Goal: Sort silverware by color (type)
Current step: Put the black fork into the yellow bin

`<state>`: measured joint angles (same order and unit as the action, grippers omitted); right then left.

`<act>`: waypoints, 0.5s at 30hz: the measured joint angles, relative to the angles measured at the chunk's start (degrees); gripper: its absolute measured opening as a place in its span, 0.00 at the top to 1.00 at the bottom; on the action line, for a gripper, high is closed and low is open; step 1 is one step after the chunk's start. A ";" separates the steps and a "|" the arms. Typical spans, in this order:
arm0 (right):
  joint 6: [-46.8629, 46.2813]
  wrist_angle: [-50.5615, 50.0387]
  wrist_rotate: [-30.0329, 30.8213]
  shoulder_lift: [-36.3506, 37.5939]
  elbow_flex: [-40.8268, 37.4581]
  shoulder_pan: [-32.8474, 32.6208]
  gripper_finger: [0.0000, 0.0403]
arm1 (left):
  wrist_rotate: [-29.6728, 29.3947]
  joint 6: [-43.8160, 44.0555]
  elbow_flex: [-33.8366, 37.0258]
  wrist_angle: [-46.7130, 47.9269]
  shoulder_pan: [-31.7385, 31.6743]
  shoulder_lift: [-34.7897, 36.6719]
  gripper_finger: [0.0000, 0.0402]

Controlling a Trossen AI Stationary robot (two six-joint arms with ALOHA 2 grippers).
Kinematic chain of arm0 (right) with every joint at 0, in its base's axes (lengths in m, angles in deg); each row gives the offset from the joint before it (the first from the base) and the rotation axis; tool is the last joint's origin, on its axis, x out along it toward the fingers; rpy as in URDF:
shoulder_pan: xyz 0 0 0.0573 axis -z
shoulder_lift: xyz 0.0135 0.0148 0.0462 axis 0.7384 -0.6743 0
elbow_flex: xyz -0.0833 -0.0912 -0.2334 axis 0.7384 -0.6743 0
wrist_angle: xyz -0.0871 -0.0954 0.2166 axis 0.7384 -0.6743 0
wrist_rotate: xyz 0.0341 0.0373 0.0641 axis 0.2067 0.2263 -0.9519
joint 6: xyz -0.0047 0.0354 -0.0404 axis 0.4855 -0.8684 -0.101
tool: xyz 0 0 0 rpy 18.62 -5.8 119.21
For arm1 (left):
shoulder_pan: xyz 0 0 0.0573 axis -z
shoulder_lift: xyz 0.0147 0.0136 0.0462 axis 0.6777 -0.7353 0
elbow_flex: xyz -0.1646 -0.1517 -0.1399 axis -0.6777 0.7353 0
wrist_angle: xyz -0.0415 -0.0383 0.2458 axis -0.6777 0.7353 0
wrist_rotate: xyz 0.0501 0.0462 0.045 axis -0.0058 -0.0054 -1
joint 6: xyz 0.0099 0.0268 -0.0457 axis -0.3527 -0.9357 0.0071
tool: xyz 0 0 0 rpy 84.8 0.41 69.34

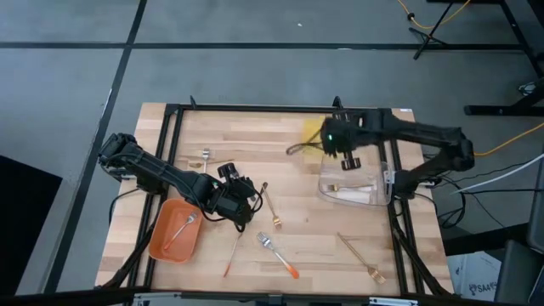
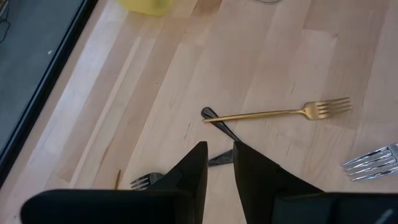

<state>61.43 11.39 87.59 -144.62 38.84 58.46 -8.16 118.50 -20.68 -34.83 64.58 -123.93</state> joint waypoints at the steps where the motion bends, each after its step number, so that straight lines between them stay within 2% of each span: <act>1: 2.02 1.75 -1.34 0.00 -0.90 1.83 1.00 | -0.01 -0.01 0.00 -0.02 0.00 0.00 0.82; 7: 11.70 11.11 -8.92 -0.02 -6.37 11.43 1.00 | -0.01 0.01 0.00 -0.02 0.01 0.00 0.82; 15: 18.68 16.40 -12.60 -0.04 -12.76 20.82 1.00 | -0.03 0.03 0.00 -0.04 -0.02 0.00 0.82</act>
<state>80.11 27.79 74.98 -144.66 26.08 79.27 -8.19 118.53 -20.68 -34.87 64.56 -123.93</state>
